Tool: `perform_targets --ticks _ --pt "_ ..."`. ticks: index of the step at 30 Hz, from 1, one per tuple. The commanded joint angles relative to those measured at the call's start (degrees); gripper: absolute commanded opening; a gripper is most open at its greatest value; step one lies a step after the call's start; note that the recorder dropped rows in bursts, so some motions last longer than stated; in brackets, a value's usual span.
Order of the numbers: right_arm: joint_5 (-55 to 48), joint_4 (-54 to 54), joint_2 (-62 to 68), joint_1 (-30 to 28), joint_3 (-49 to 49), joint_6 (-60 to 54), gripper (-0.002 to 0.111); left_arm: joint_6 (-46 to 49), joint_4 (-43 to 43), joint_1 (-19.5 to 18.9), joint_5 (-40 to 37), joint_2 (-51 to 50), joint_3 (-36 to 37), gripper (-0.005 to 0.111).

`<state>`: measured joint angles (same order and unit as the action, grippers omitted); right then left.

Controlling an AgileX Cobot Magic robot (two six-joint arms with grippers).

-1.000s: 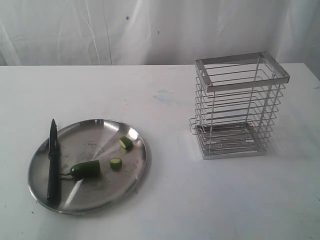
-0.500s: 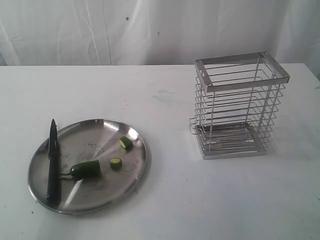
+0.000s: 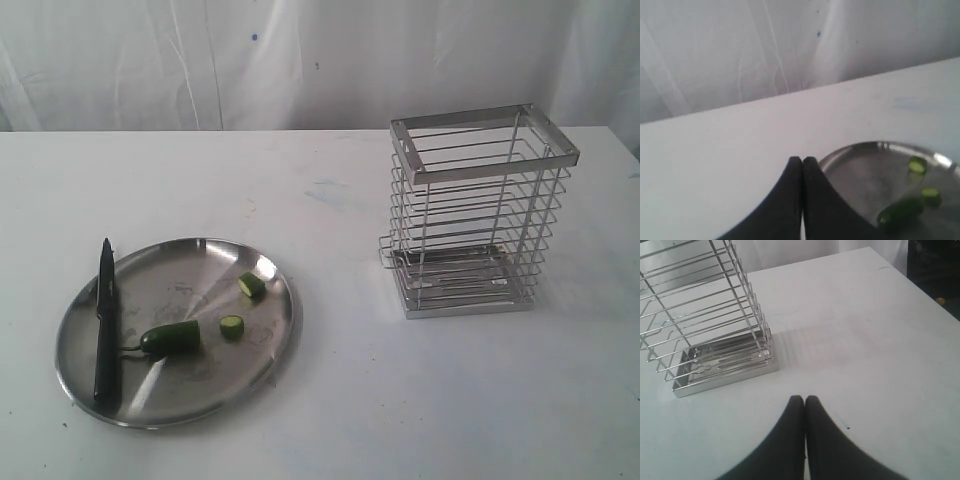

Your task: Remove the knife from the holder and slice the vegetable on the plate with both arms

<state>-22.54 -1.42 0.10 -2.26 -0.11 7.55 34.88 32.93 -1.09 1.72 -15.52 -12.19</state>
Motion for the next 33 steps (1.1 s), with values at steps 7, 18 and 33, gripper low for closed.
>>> perform_targets --ticks 7,18,33 --pt "-0.12 -0.16 -0.1 -0.09 0.11 0.24 0.0 -44.61 -39.43 -0.9 -14.96 12.76 12.19 0.0" --pt "-0.12 -0.16 -0.1 -0.09 0.11 0.24 0.0 -46.93 -38.54 -0.9 -15.6 15.52 12.19 0.0" --pt "-0.12 -0.16 -0.1 -0.09 0.11 0.24 0.0 -44.9 -38.54 -0.9 -21.98 15.52 12.19 0.0"
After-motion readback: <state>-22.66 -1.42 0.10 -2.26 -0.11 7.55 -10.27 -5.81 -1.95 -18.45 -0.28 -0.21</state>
